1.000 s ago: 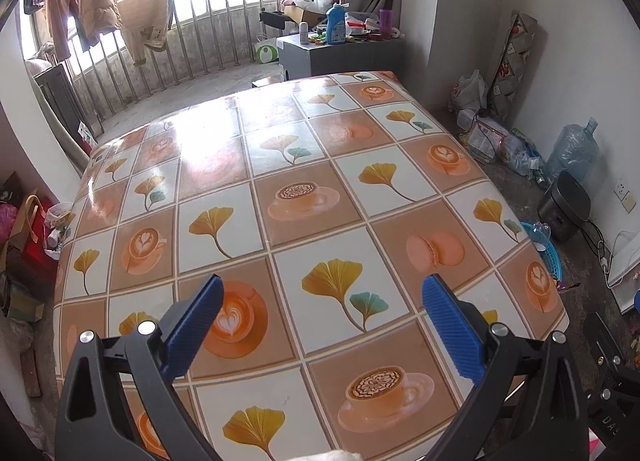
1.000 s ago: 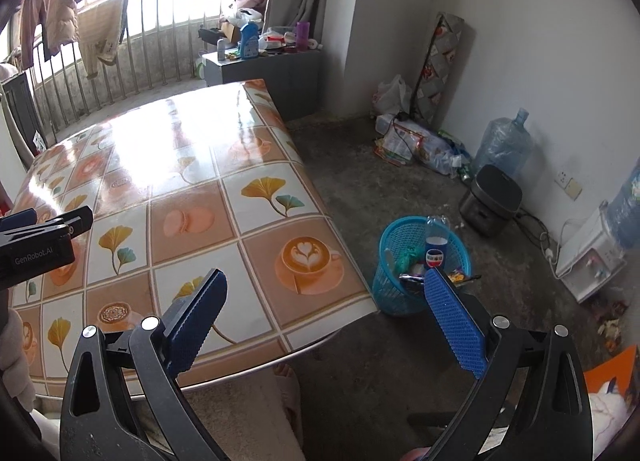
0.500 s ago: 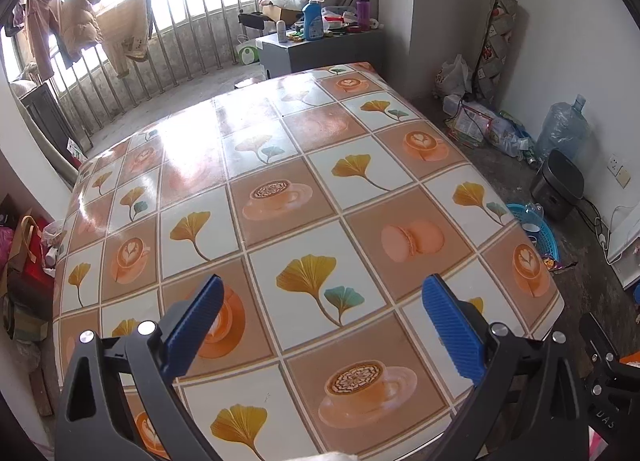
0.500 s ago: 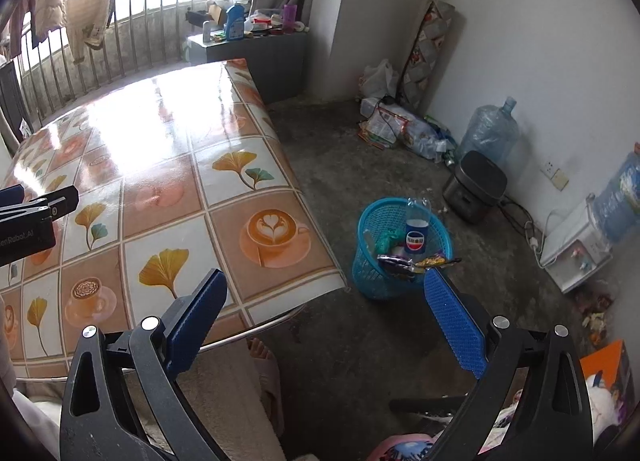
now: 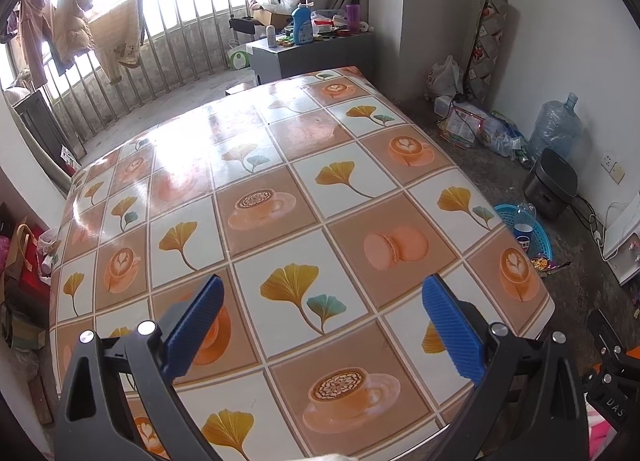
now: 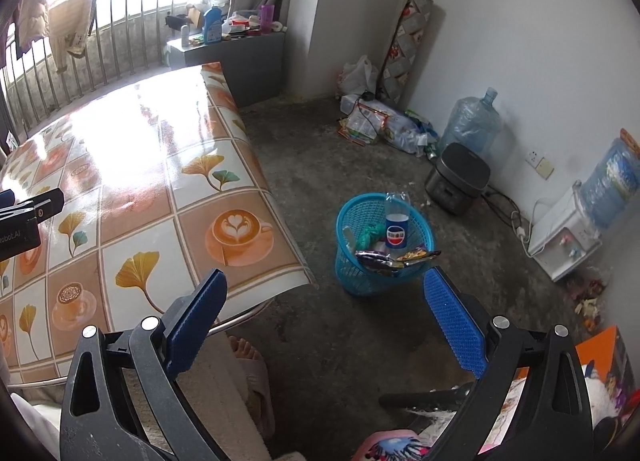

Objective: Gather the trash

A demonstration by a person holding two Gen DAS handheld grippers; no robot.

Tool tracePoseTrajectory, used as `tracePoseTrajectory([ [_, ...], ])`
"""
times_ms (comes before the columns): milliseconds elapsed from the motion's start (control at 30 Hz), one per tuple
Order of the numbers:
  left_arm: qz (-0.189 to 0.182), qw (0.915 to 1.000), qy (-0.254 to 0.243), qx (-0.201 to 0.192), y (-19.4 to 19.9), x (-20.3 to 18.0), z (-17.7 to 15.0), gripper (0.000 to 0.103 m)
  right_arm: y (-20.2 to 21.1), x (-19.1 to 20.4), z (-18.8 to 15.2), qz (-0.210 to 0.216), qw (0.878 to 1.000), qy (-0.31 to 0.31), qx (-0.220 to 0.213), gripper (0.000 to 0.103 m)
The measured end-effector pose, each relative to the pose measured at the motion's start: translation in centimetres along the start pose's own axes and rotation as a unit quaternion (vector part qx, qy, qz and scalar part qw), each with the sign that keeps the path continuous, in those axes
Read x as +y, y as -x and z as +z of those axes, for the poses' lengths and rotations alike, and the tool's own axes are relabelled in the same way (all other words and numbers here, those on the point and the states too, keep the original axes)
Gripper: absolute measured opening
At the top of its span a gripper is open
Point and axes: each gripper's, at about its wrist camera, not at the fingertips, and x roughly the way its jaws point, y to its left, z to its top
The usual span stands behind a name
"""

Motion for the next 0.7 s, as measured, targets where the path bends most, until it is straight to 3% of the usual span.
tracePoseTrajectory([
  [400,0.007,0.9999,-0.007,-0.01,0.6,0.3,0.0,0.097,-0.1,-0.1,0.4,0.0,1.0,0.002,-0.005,0.095],
  [700,0.031,0.9993,0.022,0.002,0.6,3.0,-0.8,0.097,-0.5,0.9,0.6,0.013,1.0,0.016,-0.009,0.095],
])
